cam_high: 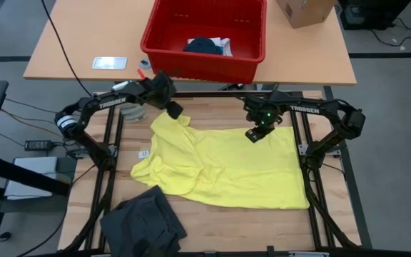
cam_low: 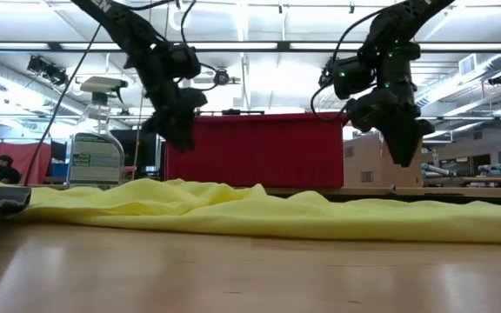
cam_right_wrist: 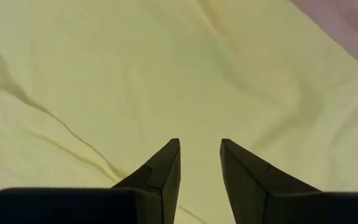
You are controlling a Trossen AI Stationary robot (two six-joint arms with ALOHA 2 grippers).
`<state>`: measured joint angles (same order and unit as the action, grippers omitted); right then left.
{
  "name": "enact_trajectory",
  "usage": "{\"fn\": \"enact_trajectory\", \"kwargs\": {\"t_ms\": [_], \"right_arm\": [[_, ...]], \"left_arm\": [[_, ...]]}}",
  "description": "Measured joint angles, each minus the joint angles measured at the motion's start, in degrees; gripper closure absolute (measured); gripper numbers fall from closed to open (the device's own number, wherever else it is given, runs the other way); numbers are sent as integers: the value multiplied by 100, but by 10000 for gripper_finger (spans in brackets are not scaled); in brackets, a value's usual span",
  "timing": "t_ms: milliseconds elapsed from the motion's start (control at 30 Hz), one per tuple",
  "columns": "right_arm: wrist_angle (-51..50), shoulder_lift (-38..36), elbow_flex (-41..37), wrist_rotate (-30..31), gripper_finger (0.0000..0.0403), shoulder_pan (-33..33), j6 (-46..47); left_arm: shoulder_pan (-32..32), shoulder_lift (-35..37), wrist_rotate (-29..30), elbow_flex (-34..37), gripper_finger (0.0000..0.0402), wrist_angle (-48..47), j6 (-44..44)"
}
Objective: Fold Laundry from Bin
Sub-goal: Fold the yellow shirt
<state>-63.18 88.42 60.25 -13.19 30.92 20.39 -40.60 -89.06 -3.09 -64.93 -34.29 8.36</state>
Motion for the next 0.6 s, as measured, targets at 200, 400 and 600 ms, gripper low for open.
{"fn": "enact_trajectory", "kwargs": {"t_ms": [200, 400, 600], "right_arm": [[-74, -15, 0, -34, 279, -2, 76], [-96, -15, 0, 40, 279, -2, 108], [-131, -15, 0, 429, 279, 28, 9]], "left_arm": [[-11, -809, -88, 2, 210, 385, -143], [-26, -1509, -78, 7, 210, 601, -296], [-50, -1774, -85, -4, 263, 569, -996]]}}
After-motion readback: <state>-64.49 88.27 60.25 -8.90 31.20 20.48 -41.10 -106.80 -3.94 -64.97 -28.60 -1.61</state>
